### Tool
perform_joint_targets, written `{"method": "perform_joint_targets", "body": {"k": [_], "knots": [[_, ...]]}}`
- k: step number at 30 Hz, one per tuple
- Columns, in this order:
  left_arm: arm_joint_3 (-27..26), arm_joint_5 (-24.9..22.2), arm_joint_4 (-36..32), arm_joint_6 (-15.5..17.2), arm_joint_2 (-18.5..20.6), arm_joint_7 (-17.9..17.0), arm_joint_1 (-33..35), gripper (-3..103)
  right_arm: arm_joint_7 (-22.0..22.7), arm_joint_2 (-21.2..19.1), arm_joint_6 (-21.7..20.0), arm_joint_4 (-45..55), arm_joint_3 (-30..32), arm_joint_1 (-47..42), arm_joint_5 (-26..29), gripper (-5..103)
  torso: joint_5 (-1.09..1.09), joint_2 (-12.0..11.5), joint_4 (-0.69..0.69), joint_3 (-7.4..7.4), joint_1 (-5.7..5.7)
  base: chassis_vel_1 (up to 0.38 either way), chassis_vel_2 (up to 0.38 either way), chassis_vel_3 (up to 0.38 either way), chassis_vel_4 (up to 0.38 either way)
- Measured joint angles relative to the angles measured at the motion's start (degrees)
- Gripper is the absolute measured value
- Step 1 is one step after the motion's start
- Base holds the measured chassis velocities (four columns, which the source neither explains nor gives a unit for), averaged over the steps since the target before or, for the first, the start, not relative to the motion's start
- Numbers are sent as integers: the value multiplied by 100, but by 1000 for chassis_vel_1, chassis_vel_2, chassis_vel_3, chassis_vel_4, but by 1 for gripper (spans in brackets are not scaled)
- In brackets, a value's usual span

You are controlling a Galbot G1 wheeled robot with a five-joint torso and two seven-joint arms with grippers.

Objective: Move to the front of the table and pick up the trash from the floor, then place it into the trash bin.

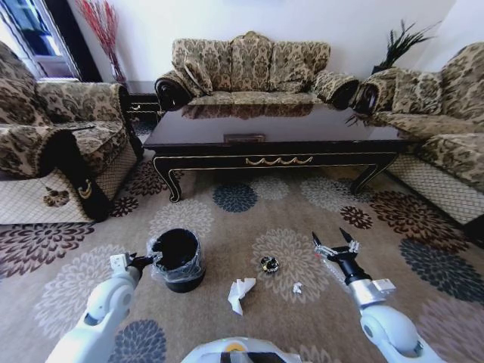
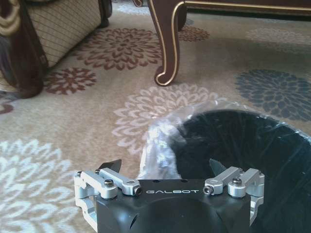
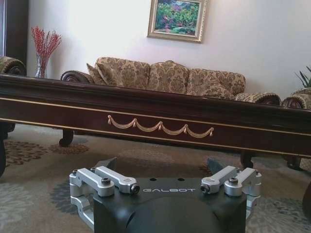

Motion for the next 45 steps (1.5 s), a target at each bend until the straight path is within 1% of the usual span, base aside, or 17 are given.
{"method": "perform_joint_targets", "body": {"k": [10, 13, 14, 15, 17, 20, 23, 26, 28, 29, 30, 32, 33, 35, 37, 40, 45], "knots": [[254, -6, 321, -12, -99, -25, -192, 100, -19, -23, 7, -86, -17, 17, -18, 100, 0, 0, 1, 0, 0, 0, 0, 0, 0], [262, -23, 349, -12, -105, -42, -209, 103, -24, -25, 11, -106, -27, 26, -25, 100, 0, 0, 0, 0, 0, 0, 0, 0, 0], [264, -60, 366, -12, -111, -69, -212, 94, -30, -25, 14, -125, -40, 34, -28, 100, 0, 0, 0, 0, 0, 0, 0, 0, 0], [264, -77, 370, -12, -114, -75, -209, 94, -34, -25, 17, -135, -46, 39, -31, 100, 0, 0, 1, 0, 0, 0, 0, 0, 0], [264, -100, 373, -12, -120, -79, -186, 83, -40, -24, 23, -162, -64, 50, -40, 100, 0, 0, 1, 0, 0, 0, 0, 0, 0], [261, -121, 373, -10, -130, -83, -153, 72, -46, -22, 30, -191, -88, 64, -58, 100, 0, 0, 1, 0, 0, 0, 0, 0, 0], [246, -138, 361, -7, -141, -87, -120, 66, -47, -19, 35, -209, -106, 74, -73, 100, 0, 0, 1, 0, 0, 0, 0, 0, 0], [190, -147, 282, 0, -144, -91, -44, 50, -48, -17, 49, -243, -123, 90, -110, 100, 0, 0, 1, 0, 0, 0, 0, 0, 0], [171, -146, 262, 7, -143, -93, -19, 50, -48, -17, 53, -252, -128, 93, -120, 100, 0, 0, 1, 0, 0, 0, 0, 0, 0], [133, -144, 228, 17, -143, -98, 30, 40, -48, -15, 60, -271, -138, 99, -144, 100, 0, 0, 0, 0, 0, 0, 0, 0, 0], [106, -143, 207, 22, -142, -101, 63, 40, -48, -13, 65, -282, -150, 106, -163, 100, 0, 0, 0, 0, 0, 0, 0, 0, 0], [52, -140, 163, 36, -140, -103, 132, 28, -49, -7, 74, -297, -172, 116, -191, 100, 0, 0, 0, 0, 0, 0, 0, 0, 0], [52, -140, 163, 36, -140, -103, 132, 28, -49, -7, 74, -297, -172, 116, -191, 100, 0, 0, 0, 0, 0, 0, 0, 0, 0], [-46, -129, 97, 36, -137, -102, 222, 18, -49, 2, 86, -328, -212, 146, -231, 100, 0, 0, 0, 0, 0, 0, 0, 0, 0], [-80, -124, 76, 37, -138, -120, 253, 18, -50, 3, 91, -341, -226, 159, -242, 100, 0, 0, 0, 0, 0, 0, 0, 0, 0], [-188, -133, -35, 46, -145, -91, 353, 5, -49, 3, 115, -413, -261, 208, -271, 100, -3, 0, 0, 0, 0, 0, 0, 0, 0], [-441, -122, -249, 44, -167, -176, 485, 4, 52, -10, 130, -524, -302, 278, -206, 100, -1, 0, 1, 0, 0, 0, 0, 0, 0]]}}
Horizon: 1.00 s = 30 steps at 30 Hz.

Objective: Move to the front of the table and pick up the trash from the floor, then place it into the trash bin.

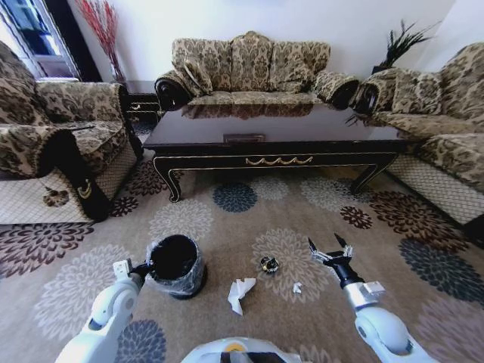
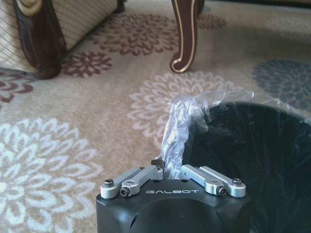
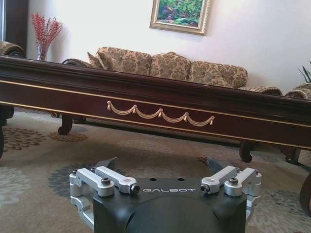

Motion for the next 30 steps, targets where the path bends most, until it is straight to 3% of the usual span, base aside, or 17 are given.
{"method": "perform_joint_targets", "body": {"k": [11, 17, 23, 30], "knots": [[-474, 36, -779, -95, 11, -249, 134, 4, 832, 69, -591, -55, 189, -43, 286, 100, 1, 0, -3, 0, 0, 0, 0, 0, 0], [-638, -25, -1352, -135, 0, -253, 312, 4, 1148, -101, -1249, -175, 155, 85, 432, 100, 2, 0, 0, 0, 0, 0, 0, 0, 0], [-719, -65, -1688, -107, 0, -254, 441, 4, 713, -624, -1604, -809, 10, 298, 648, 100, 3, 0, -1, 0, 0, 0, 0, 0, 0], [-783, -67, -1833, -89, 18, -258, 551, 4, 2, -1088, -1496, -1906, -335, 857, 635, 100, 2, 0, -1, 0, 0, 0, 0, 0, 0]]}}
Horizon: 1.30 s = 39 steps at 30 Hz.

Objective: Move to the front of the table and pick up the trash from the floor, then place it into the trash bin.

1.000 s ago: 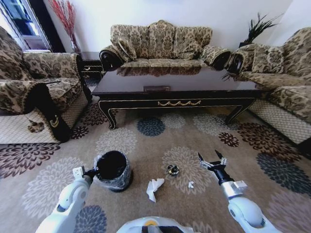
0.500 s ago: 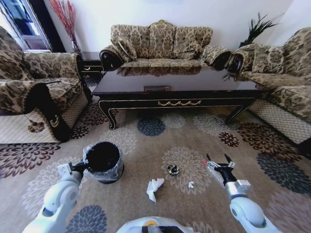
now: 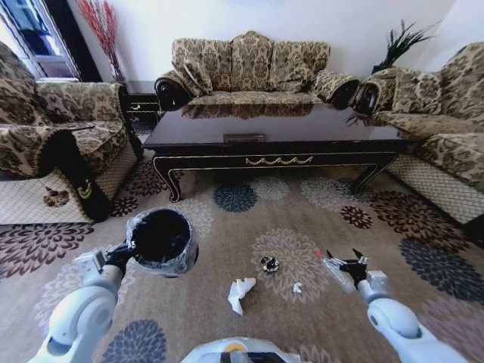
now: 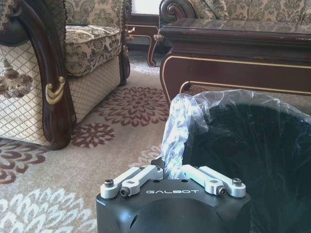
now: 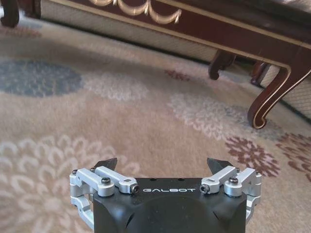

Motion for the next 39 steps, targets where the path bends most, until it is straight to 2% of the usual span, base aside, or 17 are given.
{"method": "perform_joint_targets", "body": {"k": [4, 6, 7, 9, 10, 11, 12, 13, 15, 16, 20, 21, 25, 39], "knots": [[-31, 0, -53, 14, -22, 0, 67, 4, -344, -111, 119, -720, -279, 425, -61, 100, 0, 0, 0, 0, 0, 0, 0, 0, 0], [-65, 0, -99, 28, -27, 1, 135, 4, -879, -170, 239, -1185, -431, 697, -136, 100, 0, 0, 0, 0, 0, 0, 0, 0, 0], [-65, 0, -99, 28, -27, 1, 135, 4, -879, -170, 239, -1185, -431, 697, -136, 100, 0, 0, 0, 0, 0, 0, 0, 0, 0], [-124, -7, -141, 47, -14, 3, 185, 4, -1684, -220, 357, -1683, -518, 978, -209, 100, 0, 0, 1, 0, 0, 0, 0, 0, 0], [-136, -9, -145, 48, -9, 3, 192, 4, -1858, -228, 372, -1785, -530, 1038, -216, 100, -1, 0, 1, 0, 0, 0, 0, 0, 0], [-170, -13, -159, 59, 6, 3, 219, 4, -2334, -232, 410, -2062, -546, 1205, -247, 100, -1, 0, 0, 0, 0, 0, 0, 0, 0], [-170, -13, -159, 59, 6, 3, 219, 4, -2334, -232, 410, -2062, -546, 1205, -247, 100, -1, 0, 0, 0, 0, 0, 0, 0, 0], [-195, -15, -168, 67, 14, 3, 248, 4, -2731, -221, 464, -2342, -558, 1392, -346, 100, 0, 0, -2, 0, 0, 0, 0, 0, 0], [-229, -17, -192, 71, 24, 5, 303, 4, -3202, -182, 552, -2838, -614, 1776, -545, 100, -1, 0, 0, 0, 0, 0, 0, 0, 0], [-229, -17, -192, 71, 24, 5, 303, 4, -3202, -182, 552, -2838, -614, 1776, -545, 100, -1, 0, 0, 0, 0, 0, 0, 0, 0], [-330, -16, -262, 83, 42, 5, 439, 4, -3800, -42, 684, -3910, -775, 2562, -1129, 100, -1, 0, 2, 0, 0, 0, 0, 0, 0], [-330, -16, -262, 83, 42, 5, 439, 4, -3800, -42, 684, -3910, -775, 2562, -1129, 100, -1, 0, 2, 0, 0, 0, 0, 0, 0], [-395, -22, -309, 90, 56, 5, 513, 4, -4149, 100, 807, -4662, -778, 2951, -1780, 100, 0, 0, 0, 0, 0, 0, 0, 0, 0], [-372, -12, -342, 110, 21, 1, 523, 4, -4143, 308, 835, -5490, -716, 3278, -2190, 100, -1, 0, 0, 0, 0, 0, 0, 0, 0]]}}
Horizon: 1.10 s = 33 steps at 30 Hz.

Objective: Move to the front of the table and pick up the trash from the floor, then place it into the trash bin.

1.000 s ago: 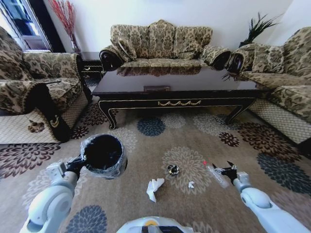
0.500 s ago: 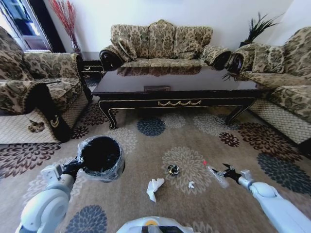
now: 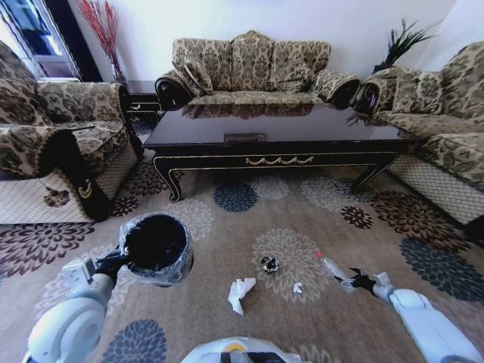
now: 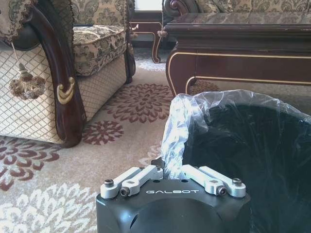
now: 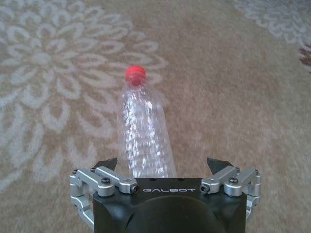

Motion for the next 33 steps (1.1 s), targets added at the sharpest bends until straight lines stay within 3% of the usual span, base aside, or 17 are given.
{"method": "perform_joint_targets", "body": {"k": [8, 17, 21, 23, 25, 27, 33], "knots": [[22, -1, 0, 0, 6, -2, -10, 4, -215, 90, 106, -242, 193, 12, -248, 103, 0, 0, 0, 0, 0, 0, 0, 0, 0], [69, 3, 5, 0, 9, -3, -39, 4, -388, 89, 186, -114, 287, -108, -280, 77, 0, 0, 0, 0, 0, 0, 0, 0, 0], [79, 7, 10, 0, 10, -3, -48, 4, -396, 70, 278, -93, 360, -160, -345, 54, 0, 0, 0, 0, 0, 0, 0, 0, 0], [81, 7, 12, 0, 10, -3, -48, 4, -396, 63, 305, -78, 376, -173, -345, 54, 0, 0, -1, 0, 0, 0, 0, 0, 0], [102, 9, 15, 0, 5, -14, -54, 4, -396, 29, 379, 29, 432, -229, -328, 44, 0, 0, 0, 0, 0, 0, 0, 0, 0], [115, 9, 15, 0, 1, -18, -57, 4, -396, 8, 408, 103, 455, -264, -318, 41, 0, 0, 0, 0, 0, 0, 0, 0, 0], [226, 4, 7, 0, -29, -21, -76, 4, -361, -257, 495, 1495, 602, -885, 249, 28, 0, 0, -1, 0, 0, 0, 0, 0, 0]]}}
